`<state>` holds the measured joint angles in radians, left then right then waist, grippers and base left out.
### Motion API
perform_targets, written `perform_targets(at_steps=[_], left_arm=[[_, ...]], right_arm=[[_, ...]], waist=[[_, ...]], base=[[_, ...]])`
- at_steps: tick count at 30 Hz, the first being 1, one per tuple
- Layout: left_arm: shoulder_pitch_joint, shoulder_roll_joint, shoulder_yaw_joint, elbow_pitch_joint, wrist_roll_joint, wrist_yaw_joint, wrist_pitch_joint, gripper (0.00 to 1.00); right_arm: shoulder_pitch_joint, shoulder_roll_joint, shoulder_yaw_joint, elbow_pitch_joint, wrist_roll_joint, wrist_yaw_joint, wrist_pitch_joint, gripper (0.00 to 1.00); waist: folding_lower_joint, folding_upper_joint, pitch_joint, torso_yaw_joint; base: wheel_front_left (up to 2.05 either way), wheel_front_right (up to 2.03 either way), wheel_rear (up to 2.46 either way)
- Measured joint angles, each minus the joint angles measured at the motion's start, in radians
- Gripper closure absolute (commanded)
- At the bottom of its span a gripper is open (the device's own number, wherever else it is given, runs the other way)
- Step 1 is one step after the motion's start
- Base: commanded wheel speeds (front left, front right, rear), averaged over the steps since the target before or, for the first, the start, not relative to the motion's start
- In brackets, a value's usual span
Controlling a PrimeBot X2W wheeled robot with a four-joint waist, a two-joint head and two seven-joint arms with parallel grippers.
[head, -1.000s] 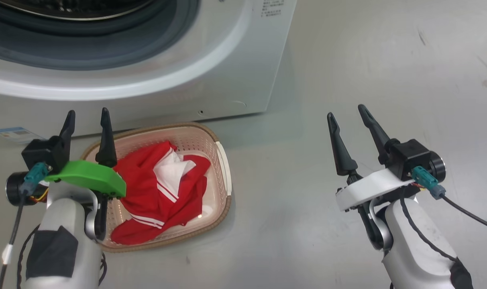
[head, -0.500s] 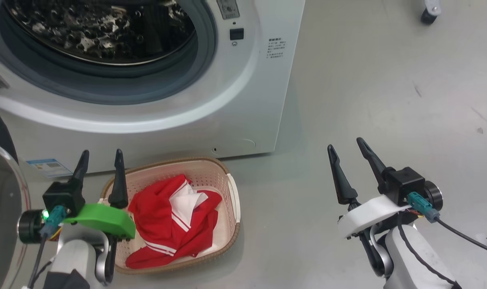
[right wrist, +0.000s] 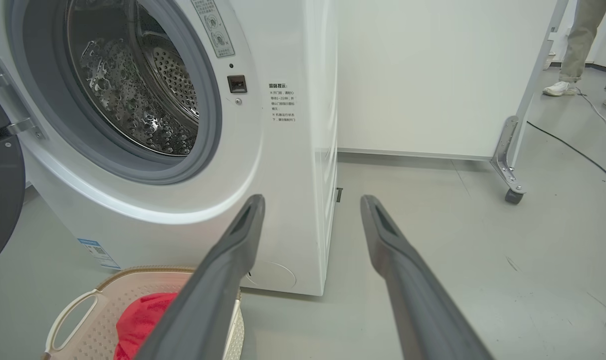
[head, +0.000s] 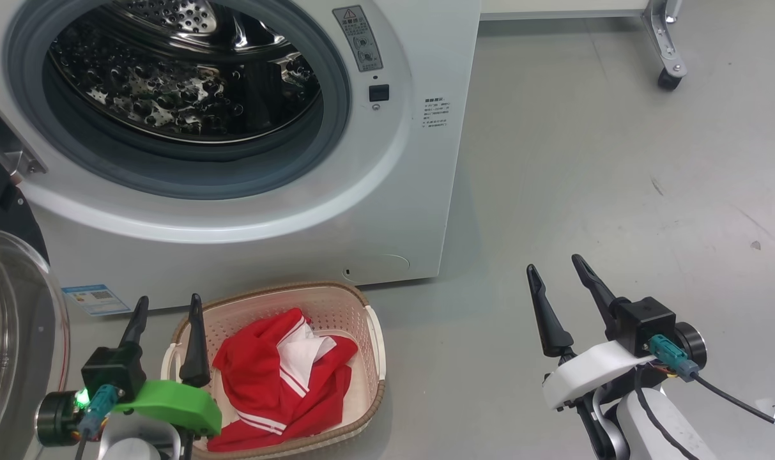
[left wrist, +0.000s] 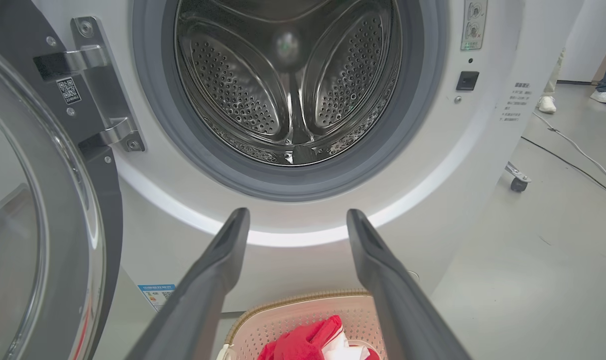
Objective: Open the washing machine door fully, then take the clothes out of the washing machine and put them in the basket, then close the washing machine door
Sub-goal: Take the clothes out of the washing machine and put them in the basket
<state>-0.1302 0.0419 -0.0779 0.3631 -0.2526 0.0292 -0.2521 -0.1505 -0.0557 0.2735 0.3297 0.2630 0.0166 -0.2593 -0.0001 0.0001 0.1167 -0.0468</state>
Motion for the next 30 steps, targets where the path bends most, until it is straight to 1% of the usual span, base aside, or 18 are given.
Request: perform_targets(at_steps=[11, 18, 30], left_arm=[[0.075, 0.000, -0.021, -0.058, 0.004, 0.018, 0.001, 0.00], [0.096, 0.000, -0.028, -0.089, 0.004, 0.020, 0.006, 0.00], [0.145, 0.000, -0.038, -0.139, 0.004, 0.036, 0.024, 0.00]], right_arm=[[0.023, 0.000, -0.001, -0.004, 0.000, 0.000, 0.000, 0.00], [0.025, 0.000, -0.002, -0.006, 0.000, 0.000, 0.000, 0.00], [0.037, 0.001, -0.002, -0.008, 0.000, 0.000, 0.000, 0.00]], waist=[[0.0000, 0.0000, -0.028, 0.000], [0.0000, 0.0000, -0.034, 0.001], [0.0000, 0.0000, -0.052, -0.003]], base=[[0.00, 0.00, 0.00], [0.00, 0.00, 0.00], [0.00, 0.00, 0.00]])
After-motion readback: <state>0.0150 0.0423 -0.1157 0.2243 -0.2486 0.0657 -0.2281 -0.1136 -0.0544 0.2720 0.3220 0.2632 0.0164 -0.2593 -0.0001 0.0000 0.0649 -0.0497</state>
